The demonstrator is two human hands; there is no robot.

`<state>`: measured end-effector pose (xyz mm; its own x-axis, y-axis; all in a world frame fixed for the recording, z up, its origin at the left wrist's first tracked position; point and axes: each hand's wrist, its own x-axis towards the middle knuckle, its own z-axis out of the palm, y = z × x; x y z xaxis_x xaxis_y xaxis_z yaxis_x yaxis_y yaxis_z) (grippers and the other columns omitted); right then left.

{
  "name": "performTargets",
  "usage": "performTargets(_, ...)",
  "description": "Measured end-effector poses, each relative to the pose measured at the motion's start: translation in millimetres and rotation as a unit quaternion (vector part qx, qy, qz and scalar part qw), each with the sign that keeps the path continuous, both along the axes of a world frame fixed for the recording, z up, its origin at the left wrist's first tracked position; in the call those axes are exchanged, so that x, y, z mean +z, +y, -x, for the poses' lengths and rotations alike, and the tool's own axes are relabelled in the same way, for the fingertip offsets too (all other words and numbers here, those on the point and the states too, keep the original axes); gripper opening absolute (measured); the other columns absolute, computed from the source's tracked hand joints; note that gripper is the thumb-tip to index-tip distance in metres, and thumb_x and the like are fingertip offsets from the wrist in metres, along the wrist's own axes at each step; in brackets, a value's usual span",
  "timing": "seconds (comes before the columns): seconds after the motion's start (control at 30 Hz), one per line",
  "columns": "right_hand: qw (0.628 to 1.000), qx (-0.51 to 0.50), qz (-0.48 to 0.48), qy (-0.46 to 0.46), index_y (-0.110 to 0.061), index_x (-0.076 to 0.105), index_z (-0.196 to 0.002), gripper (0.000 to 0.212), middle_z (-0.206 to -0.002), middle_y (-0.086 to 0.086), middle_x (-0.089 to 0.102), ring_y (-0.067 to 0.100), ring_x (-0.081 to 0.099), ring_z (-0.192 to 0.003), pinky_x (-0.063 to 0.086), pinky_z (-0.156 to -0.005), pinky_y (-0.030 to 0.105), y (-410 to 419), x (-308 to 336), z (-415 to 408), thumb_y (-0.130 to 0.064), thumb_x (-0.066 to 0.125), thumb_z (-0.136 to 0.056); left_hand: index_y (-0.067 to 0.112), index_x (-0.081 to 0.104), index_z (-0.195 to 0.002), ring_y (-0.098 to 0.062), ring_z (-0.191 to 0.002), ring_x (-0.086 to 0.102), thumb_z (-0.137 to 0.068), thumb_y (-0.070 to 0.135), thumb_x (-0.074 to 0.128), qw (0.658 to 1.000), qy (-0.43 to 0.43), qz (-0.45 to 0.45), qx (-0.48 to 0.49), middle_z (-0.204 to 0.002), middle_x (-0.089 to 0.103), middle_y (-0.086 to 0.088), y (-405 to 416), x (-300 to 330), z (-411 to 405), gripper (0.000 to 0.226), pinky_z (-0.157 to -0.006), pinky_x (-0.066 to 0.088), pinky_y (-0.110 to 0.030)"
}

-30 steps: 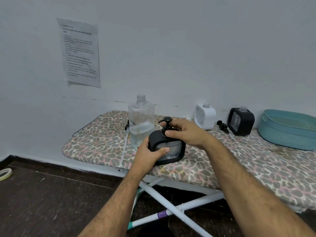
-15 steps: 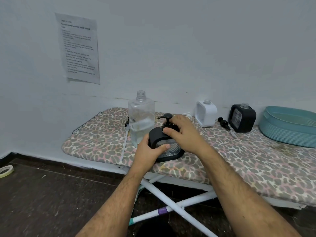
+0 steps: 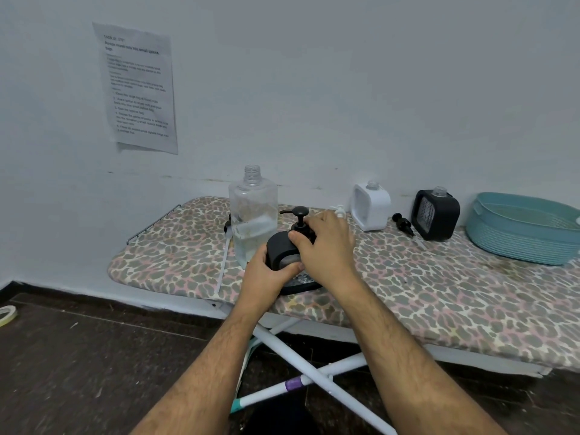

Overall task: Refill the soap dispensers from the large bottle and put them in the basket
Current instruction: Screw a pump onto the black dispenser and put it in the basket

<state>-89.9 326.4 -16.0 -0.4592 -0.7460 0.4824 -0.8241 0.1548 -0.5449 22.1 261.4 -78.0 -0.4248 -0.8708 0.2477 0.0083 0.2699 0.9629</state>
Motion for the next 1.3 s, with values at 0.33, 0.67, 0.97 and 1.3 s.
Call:
performTargets(0.33,0.972,0.187,-0.048,-0.135,-0.015,0.058,-0.131,0.037,-0.117,-0.004,0.057,0.013,0.052,-0.112,0.041,-0.096,0.031,16,16,19,-0.028,0.061,-0.096,0.026,0.058,-0.122,-0.003,-0.098,0.067,-0.077,0.021,0.083,1.0,0.008,-0.002,-0.022,-0.111,0.07,0.007,-1,1,-2,0.052,-0.079,0.051,-0.018)
performTargets(0.67,0.897,0.243,-0.059,-0.365,-0.022,0.045,-0.143,0.058,-0.124,-0.003,0.063,0.015,0.063,-0.115,0.056,-0.092,0.031,33,-16,56,0.0,0.062,-0.093,0.025,0.057,-0.121,-0.012,-0.103,0.068,-0.077,0.018,0.082,0.997,0.027,-0.034,-0.068,-0.113,0.07,0.003,-6,4,-3,0.051,-0.089,0.054,-0.03)
performTargets(0.97,0.898,0.229,-0.048,-0.373,-0.015,0.052,-0.136,0.055,-0.114,0.007,0.068,0.021,0.071,-0.103,0.058,-0.09,0.042,54,-6,78,0.0,0.071,-0.086,0.018,0.06,-0.118,-0.019,-0.103,0.069,-0.076,0.015,0.08,0.992,0.047,-0.043,-0.108,-0.11,0.071,-0.002,5,21,9,0.047,-0.086,0.055,-0.031)
performTargets(1.3,0.929,0.188,-0.029,-0.316,-0.023,0.057,-0.13,0.052,-0.106,-0.003,0.068,0.016,0.068,-0.1,0.058,-0.081,0.04,112,25,130,-0.012,0.077,-0.083,0.015,0.057,-0.128,-0.019,-0.107,0.067,-0.067,0.023,0.087,0.979,0.075,-0.053,-0.183,-0.118,0.069,-0.004,37,42,71,0.068,-0.08,0.055,-0.026)
